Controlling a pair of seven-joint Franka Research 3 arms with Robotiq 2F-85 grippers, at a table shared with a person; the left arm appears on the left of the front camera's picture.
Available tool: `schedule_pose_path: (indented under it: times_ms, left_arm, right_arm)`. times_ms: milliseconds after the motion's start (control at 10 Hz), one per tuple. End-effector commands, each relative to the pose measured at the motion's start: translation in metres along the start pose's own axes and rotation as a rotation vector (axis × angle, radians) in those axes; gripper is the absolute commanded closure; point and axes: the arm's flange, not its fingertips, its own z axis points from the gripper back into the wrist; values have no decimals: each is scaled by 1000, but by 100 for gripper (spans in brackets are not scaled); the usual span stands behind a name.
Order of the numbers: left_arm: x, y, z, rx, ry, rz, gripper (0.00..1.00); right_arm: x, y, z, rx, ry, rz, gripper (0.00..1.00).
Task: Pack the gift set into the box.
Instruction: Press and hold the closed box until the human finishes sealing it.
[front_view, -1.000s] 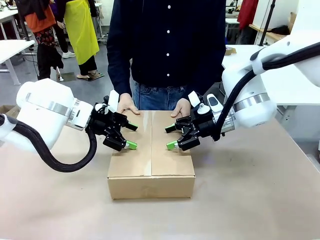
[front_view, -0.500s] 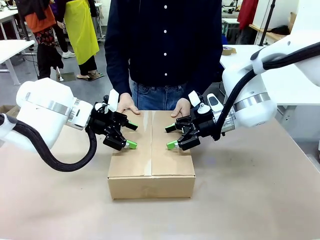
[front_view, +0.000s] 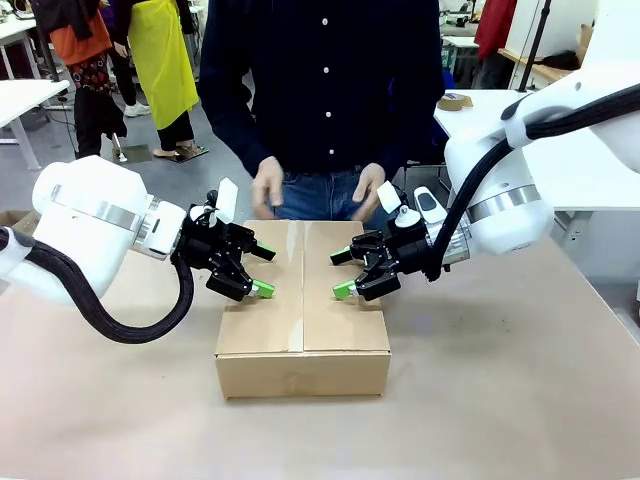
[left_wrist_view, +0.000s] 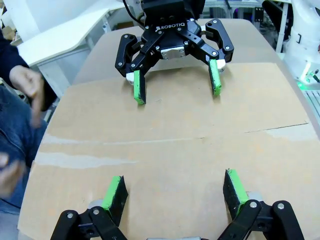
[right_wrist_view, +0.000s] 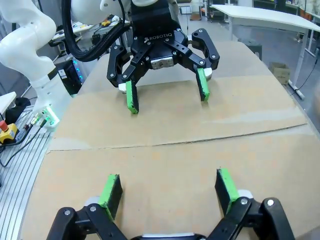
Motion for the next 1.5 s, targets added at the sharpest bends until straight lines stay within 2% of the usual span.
schedule_pose_path:
  times_ms: [0, 1400]
  left_arm:
    - [-1, -2, -3, -4, 3, 3, 0]
    - [-1, -2, -3, -4, 3, 3, 0]
  right_arm:
    - [-2, 0, -1, -1, 8, -1, 0]
    - [-2, 0, -1, -1, 8, -1, 0]
